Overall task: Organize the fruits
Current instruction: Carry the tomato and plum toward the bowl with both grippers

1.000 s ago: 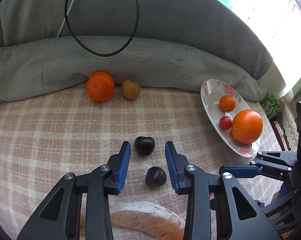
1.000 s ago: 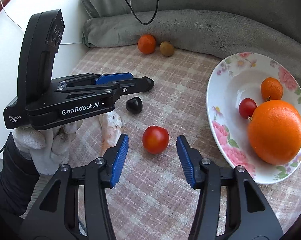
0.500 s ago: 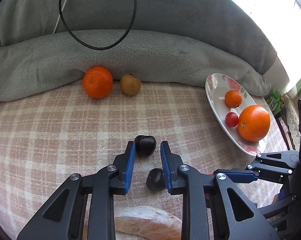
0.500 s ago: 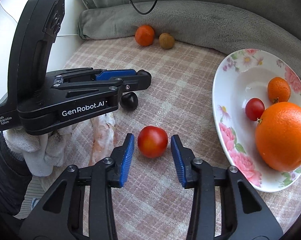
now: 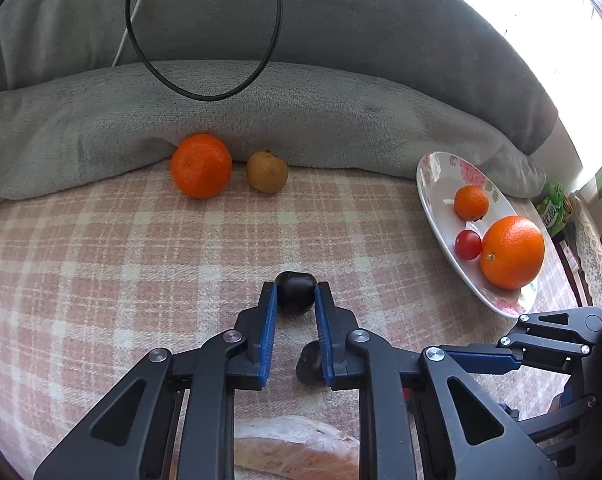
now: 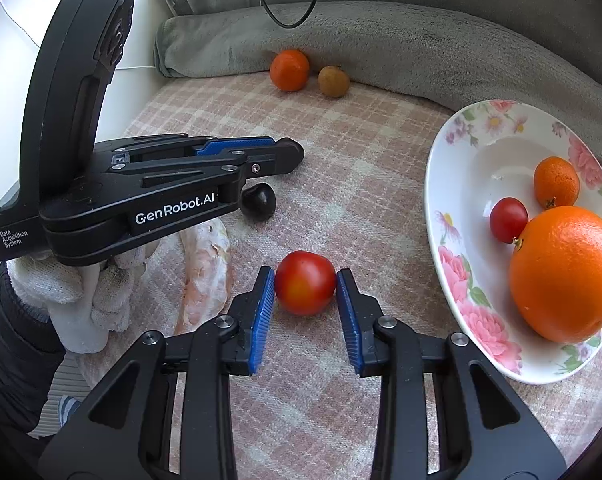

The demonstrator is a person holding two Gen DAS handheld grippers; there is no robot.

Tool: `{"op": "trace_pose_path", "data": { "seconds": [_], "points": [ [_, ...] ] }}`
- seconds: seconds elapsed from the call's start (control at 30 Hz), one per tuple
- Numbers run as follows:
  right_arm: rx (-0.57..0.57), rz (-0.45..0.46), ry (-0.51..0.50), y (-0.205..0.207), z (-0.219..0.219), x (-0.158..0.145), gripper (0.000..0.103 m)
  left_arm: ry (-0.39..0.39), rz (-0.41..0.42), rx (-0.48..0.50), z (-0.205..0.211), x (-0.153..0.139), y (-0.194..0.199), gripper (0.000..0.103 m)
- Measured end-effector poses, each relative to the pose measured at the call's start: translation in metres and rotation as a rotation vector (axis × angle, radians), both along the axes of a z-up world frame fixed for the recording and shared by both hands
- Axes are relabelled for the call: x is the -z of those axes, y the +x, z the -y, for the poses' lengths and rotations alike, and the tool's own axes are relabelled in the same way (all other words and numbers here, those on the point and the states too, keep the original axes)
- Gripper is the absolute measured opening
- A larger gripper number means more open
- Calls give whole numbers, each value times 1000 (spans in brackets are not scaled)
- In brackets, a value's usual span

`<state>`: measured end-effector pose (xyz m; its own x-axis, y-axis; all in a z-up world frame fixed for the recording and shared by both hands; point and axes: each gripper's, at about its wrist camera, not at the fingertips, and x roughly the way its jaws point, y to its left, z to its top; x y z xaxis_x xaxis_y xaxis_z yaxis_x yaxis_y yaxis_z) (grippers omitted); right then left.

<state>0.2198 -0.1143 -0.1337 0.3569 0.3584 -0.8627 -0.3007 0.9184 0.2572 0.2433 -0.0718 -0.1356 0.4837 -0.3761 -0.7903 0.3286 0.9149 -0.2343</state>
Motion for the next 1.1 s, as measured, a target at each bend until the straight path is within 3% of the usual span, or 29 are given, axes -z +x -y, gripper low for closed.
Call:
{"op": "trace_pose_path", "data": {
  "seconds": [0.57,1.1],
  "points": [
    [96,117,57,-24,58,-48,33,-62,73,11,-14,-38,-28,17],
    [237,189,48,-16,122,-74,33,-89,107,75,38,-56,-26,17]
  ]
}}
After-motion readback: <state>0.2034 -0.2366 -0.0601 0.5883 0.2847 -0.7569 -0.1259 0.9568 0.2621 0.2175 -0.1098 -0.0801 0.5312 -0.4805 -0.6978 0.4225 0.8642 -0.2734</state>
